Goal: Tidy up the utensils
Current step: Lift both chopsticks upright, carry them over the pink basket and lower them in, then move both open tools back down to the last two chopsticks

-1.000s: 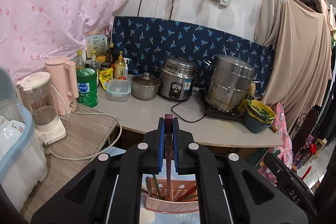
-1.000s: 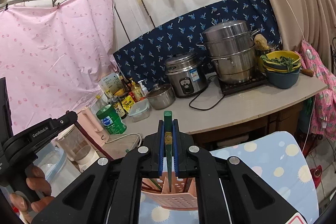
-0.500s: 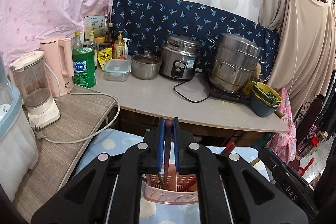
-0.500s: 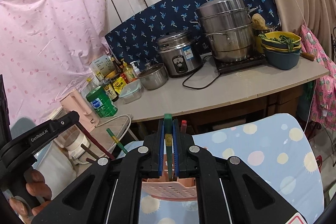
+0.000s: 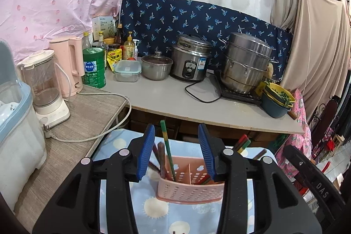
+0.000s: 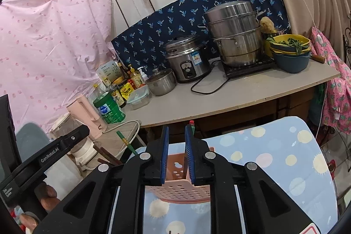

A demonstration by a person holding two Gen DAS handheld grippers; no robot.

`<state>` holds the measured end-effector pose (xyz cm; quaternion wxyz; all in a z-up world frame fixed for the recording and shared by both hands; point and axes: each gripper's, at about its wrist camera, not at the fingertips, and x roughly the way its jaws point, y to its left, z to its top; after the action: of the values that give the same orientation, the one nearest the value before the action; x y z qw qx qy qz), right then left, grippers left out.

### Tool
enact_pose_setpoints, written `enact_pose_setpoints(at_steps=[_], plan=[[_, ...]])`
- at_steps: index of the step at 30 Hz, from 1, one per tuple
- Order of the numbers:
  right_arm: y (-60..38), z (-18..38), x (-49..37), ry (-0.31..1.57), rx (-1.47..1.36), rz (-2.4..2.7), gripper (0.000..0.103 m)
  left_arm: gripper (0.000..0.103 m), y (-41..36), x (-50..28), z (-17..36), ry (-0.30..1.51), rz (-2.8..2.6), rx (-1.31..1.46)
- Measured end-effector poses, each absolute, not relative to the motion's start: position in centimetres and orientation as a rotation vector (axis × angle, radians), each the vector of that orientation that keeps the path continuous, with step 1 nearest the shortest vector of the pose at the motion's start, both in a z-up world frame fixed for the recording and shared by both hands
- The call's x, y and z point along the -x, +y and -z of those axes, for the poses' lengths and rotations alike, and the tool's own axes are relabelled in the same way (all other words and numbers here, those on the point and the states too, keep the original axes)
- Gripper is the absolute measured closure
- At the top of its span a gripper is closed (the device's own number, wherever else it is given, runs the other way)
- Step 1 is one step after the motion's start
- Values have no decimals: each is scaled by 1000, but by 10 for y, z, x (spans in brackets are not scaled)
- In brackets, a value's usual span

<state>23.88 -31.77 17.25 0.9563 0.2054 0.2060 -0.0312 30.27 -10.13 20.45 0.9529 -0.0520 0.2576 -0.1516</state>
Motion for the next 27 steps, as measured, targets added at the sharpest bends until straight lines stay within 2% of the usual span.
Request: enact_pose_setpoints(at_steps=[8,12,27], plan=[[-295,-164,-200,432,-367,55,82,62,-91,-271,-184,571,318,92],[-283,-152,-179,451,-348,47,81,54,-87,-248,-167,599,331,77],[-262,-95,-123,562,-345,56,80,53,-73,-188,-98,728,334,12]])
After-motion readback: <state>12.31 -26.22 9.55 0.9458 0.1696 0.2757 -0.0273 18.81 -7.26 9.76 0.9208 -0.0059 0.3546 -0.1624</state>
